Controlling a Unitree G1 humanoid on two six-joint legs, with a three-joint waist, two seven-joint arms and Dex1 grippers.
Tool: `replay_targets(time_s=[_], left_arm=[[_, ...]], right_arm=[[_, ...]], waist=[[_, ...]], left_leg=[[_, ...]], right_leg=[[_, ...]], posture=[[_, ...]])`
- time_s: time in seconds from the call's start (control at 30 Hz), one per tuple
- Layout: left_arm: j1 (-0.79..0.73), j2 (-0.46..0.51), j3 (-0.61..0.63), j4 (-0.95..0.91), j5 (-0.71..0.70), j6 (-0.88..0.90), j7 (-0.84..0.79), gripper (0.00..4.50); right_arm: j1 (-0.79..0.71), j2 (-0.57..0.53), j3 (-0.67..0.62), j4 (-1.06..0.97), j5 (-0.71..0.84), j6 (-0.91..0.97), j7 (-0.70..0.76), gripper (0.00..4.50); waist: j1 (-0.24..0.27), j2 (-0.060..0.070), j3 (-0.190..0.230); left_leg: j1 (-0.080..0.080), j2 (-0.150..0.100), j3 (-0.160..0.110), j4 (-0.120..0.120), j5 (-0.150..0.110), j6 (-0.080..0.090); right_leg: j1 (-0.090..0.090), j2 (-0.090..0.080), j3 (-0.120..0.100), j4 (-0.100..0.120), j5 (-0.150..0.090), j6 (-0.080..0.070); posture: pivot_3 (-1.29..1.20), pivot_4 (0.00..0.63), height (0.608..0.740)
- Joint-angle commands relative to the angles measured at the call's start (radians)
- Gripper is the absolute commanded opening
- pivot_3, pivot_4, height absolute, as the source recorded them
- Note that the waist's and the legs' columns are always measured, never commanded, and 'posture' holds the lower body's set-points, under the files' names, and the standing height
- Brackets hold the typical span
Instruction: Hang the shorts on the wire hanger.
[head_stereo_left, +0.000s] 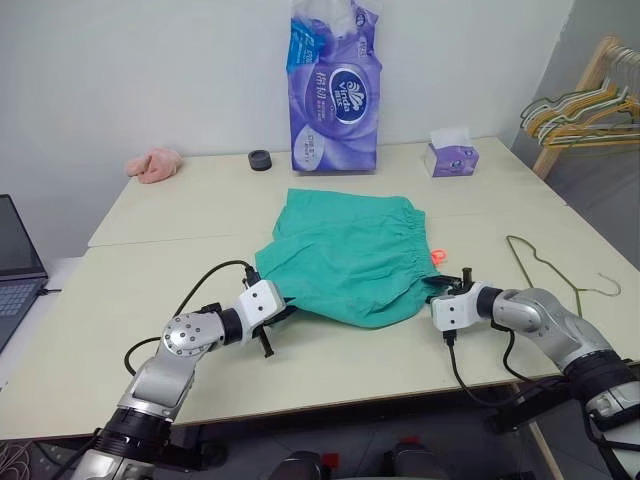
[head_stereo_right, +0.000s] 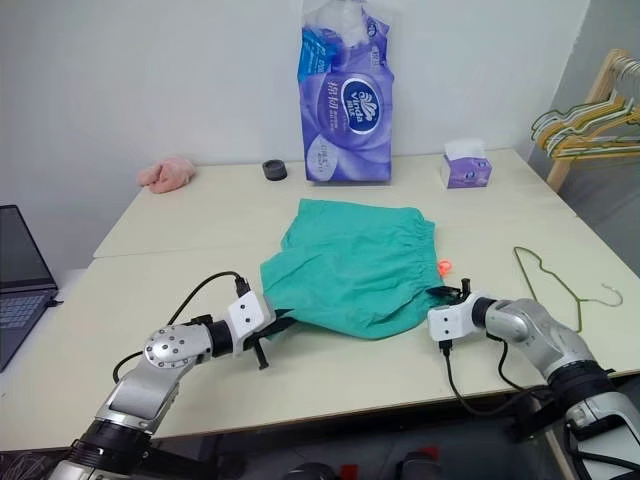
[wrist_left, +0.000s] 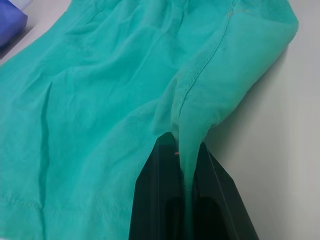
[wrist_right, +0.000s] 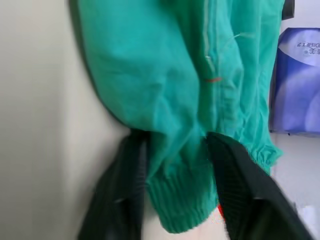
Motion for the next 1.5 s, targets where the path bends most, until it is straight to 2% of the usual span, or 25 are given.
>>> replay_targets(time_s=[0.03,0.07,0.1,0.27,0.5,0.7,0.83,1.07,1.1,1.17,1.37,1.5], left_arm=[[-0.017,0.022,0.032,-0.008,-0.022,-0.014,-0.022,0.00],[-0.014,0.029,0.034,-0.008,-0.025,-0.014,-0.031,0.00],[-0.011,0.037,0.034,-0.009,-0.027,-0.014,-0.041,0.00],[0.026,0.087,0.028,-0.039,-0.059,0.004,-0.118,0.00],[0.209,0.246,-0.017,-0.221,-0.155,0.128,-0.344,0.00],[0.298,0.322,-0.038,-0.352,-0.238,0.244,-0.443,0.00],[0.320,0.332,-0.047,-0.392,-0.265,0.283,-0.456,0.00],[0.297,0.285,-0.074,-0.372,-0.214,0.284,-0.399,0.00],[0.293,0.282,-0.079,-0.369,-0.219,0.295,-0.399,0.48],[0.290,0.274,-0.081,-0.375,-0.233,0.313,-0.395,0.93],[0.288,0.256,-0.086,-0.405,-0.250,0.344,-0.387,2.71],[0.259,0.215,-0.060,-0.432,-0.292,0.369,-0.357,3.91]], right_arm=[[-0.042,0.012,-0.017,-0.018,0.037,-0.002,0.008,0.43],[-0.043,0.014,-0.021,-0.025,0.045,-0.002,0.011,0.13],[-0.043,0.015,-0.023,-0.033,0.054,0.000,0.017,0.06],[0.009,-0.011,-0.045,-0.144,0.167,0.035,0.120,0.06],[0.216,-0.172,-0.109,-0.435,0.424,0.245,0.410,0.06],[0.325,-0.286,-0.156,-0.587,0.545,0.376,0.550,0.06],[0.399,-0.354,-0.173,-0.700,0.617,0.466,0.635,0.06],[0.398,-0.330,-0.144,-0.761,0.590,0.550,0.644,0.06],[0.395,-0.330,-0.145,-0.762,0.585,0.554,0.645,0.21],[0.390,-0.340,-0.153,-0.762,0.583,0.559,0.654,0.61],[0.413,-0.423,-0.245,-0.739,0.643,0.591,0.707,2.65],[0.416,-0.413,-0.435,-0.704,0.809,0.745,0.690,3.98]], waist=[[-0.001,0.000,0.000],[-0.001,0.000,0.000],[-0.001,0.000,0.000],[-0.001,0.000,0.000],[0.000,0.000,0.000],[0.001,0.002,0.001],[0.001,0.003,0.002],[0.000,0.004,0.003],[0.000,0.004,0.003],[0.001,0.003,0.003],[0.001,0.004,0.004],[0.002,0.005,0.005]], left_leg=[[0.000,0.001,0.001,0.000,0.000,-0.001],[0.000,0.002,0.002,0.000,-0.001,-0.001],[0.000,0.003,0.002,0.000,-0.001,-0.002],[0.000,0.005,0.003,0.000,-0.003,-0.005],[-0.007,0.006,0.005,0.001,-0.006,-0.003],[-0.007,0.008,0.007,0.001,-0.010,0.003],[-0.007,0.013,0.010,0.001,-0.010,0.003],[-0.005,0.023,0.018,0.001,-0.010,0.003],[-0.005,0.023,0.019,0.001,-0.010,0.003],[-0.006,0.023,0.020,0.002,-0.010,0.003],[-0.006,0.022,0.021,0.002,-0.010,0.003],[-0.006,0.023,0.021,0.002,-0.010,0.003]], right_leg=[[0.000,0.001,0.001,0.000,0.000,-0.001],[-0.001,0.002,0.002,0.000,0.000,-0.001],[-0.001,0.004,0.002,0.000,0.000,-0.001],[-0.004,0.007,0.005,0.000,0.000,-0.003],[-0.011,0.007,0.006,0.000,-0.001,-0.003],[-0.009,0.008,0.006,-0.005,-0.001,-0.003],[-0.008,0.011,0.005,-0.007,0.000,0.000],[-0.008,0.017,0.007,-0.009,0.005,-0.004],[-0.008,0.017,0.007,-0.009,0.005,-0.003],[-0.008,0.017,0.008,-0.010,0.006,-0.003],[-0.009,0.017,0.008,-0.011,0.006,-0.003],[-0.008,0.017,0.008,-0.011,0.006,-0.003]], posture=[[-0.07,0.018,0.740],[-0.07,0.018,0.740],[-0.07,0.018,0.740],[-0.06,0.016,0.740],[-0.08,0.021,0.740],[-0.10,0.025,0.740],[-0.11,0.026,0.740],[-0.10,0.028,0.740],[-0.10,0.028,0.740],[-0.10,0.030,0.740],[-0.11,0.029,0.740],[-0.11,0.030,0.740]])
